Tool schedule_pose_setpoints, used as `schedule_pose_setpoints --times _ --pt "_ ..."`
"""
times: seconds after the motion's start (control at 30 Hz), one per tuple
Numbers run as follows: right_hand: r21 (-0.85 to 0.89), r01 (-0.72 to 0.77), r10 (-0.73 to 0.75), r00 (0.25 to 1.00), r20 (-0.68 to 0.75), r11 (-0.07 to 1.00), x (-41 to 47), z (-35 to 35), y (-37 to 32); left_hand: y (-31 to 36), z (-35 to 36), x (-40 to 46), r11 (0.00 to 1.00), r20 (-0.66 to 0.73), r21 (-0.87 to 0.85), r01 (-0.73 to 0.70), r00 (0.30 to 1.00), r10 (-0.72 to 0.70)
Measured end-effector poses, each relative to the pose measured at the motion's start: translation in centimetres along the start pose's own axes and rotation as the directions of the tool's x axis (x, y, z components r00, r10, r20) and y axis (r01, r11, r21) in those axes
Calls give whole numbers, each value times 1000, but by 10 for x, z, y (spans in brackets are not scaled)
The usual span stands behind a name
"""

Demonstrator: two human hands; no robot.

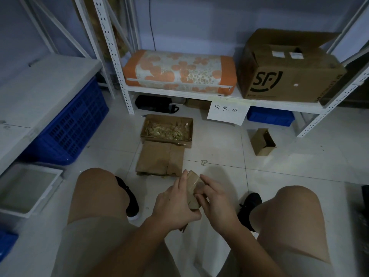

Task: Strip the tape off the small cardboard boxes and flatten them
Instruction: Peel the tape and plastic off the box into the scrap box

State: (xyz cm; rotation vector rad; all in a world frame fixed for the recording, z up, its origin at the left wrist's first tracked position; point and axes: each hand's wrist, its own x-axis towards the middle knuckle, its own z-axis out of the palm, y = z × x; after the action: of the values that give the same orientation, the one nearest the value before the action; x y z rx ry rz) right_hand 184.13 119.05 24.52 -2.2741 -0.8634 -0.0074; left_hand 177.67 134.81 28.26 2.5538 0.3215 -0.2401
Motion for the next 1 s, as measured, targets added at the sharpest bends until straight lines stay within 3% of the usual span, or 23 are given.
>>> schedule_pose_setpoints --times 0.2,0.37,0.47,0.57,0.63,0.73,0.9,1.0 --pt "-162 58 -52 998 44 985 3 -1 -9 -2 0 0 999 18 -25 35 999 -35" --pt "-179 -28 52 990 131 983 3 0 -13 -3 0 -1 999 48 -31 39 998 -38" --pt "-74 -154 161 981 107 985 0 2 -13 -2 -1 -1 1000 47 13 8 999 -9" --pt "249 -309 310 950 37 918 0 -2 -12 -2 -1 -3 1000 41 20 -11 999 10" --pt "348 -365 355 930 94 864 1 -5 -6 -1 -2 -3 1000 25 -6 -23 999 23" --pt "348 -412 377 911 167 842 -1 -1 -5 1 -4 -2 998 -9 -13 -61 998 61" --pt "367 -419 414 905 97 830 -1 -4 -5 1 -5 -4 995 -5 -10 -104 995 104" --pt "294 -411 408 910 75 863 0 -10 -6 1 -4 -4 993 3 -10 -118 993 118"
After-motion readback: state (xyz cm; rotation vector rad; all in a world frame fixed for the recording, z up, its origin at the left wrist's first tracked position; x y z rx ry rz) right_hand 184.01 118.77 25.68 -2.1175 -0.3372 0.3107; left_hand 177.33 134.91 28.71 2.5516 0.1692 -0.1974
